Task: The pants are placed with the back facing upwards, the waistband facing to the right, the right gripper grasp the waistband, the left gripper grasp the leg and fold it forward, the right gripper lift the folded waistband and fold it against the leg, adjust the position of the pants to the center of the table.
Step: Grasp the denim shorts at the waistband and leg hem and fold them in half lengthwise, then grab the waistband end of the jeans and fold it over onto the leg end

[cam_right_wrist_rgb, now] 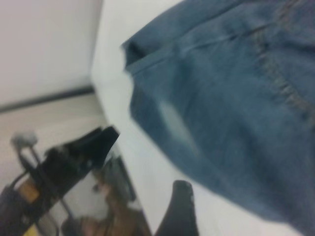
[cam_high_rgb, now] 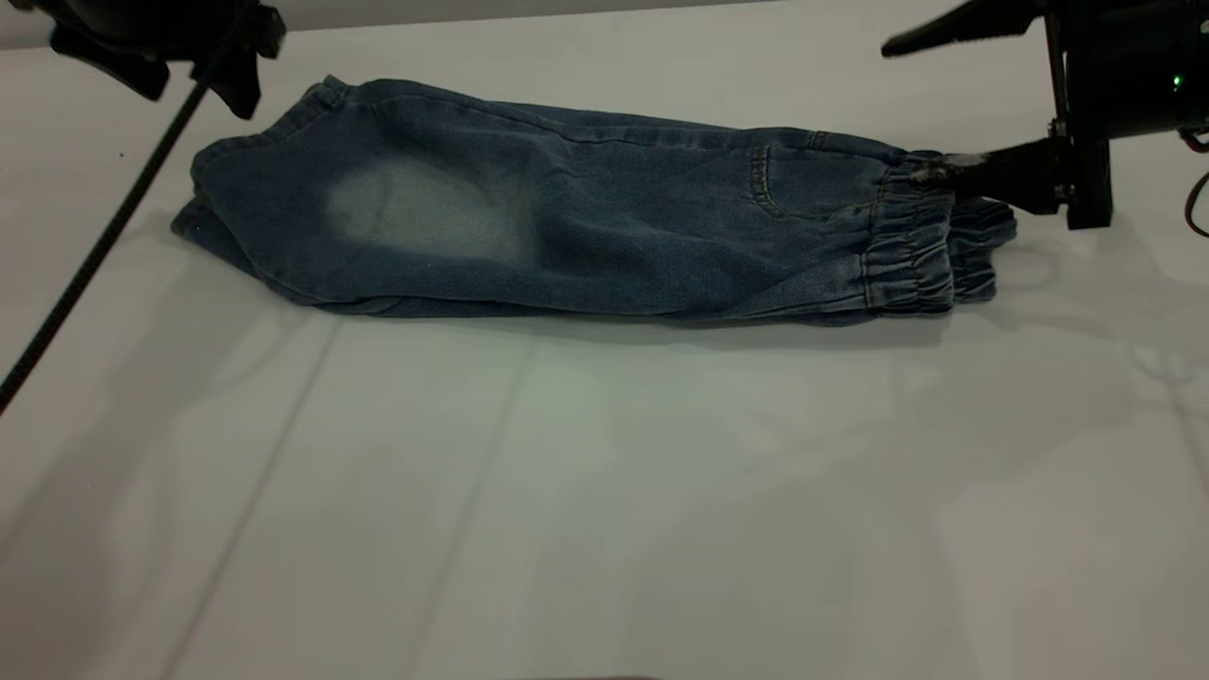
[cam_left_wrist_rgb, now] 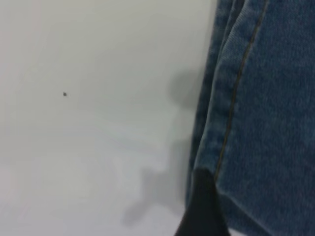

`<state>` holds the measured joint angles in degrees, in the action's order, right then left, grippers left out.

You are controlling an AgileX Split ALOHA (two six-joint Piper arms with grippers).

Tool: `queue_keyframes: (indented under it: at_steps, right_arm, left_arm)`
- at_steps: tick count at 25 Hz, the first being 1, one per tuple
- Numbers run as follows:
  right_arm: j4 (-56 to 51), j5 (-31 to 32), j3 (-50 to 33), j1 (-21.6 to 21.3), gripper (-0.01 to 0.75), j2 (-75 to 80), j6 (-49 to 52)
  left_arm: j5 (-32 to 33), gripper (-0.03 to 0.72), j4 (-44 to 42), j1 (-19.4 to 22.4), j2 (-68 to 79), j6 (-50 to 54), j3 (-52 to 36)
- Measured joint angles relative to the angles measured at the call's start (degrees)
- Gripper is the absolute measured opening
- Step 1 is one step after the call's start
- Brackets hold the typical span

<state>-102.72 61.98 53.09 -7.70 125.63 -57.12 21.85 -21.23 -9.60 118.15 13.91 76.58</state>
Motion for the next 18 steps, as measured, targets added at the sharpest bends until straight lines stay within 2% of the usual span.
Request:
queue_keyframes:
  at_steps: [5,11,14,18]
  right_arm:
    - [10.9,2.3,0.1,0.0,0.567,0.0,3.4]
    - [26.0,-1.4,0.1,0.0,0.569,0.0,10.0]
    - [26.7,-6.5,0.1,0.0,0.594,0.0,10.7]
    - [22.6,-9.1,0.1,0.0,0.629,0.0,10.9]
  left_arm:
    - [0.8,0.483,0.0,0.0,-0.6,-0.9,0.0]
    - [0.4,0.466,0.2,0.0,-0.6,-0.9,0.0]
    - [0.4,0.466,0.6,0.0,-0.6,-0.9,0.0]
    - [0.4,0.466,1.1,0.0,-0.6,-1.0,0.0]
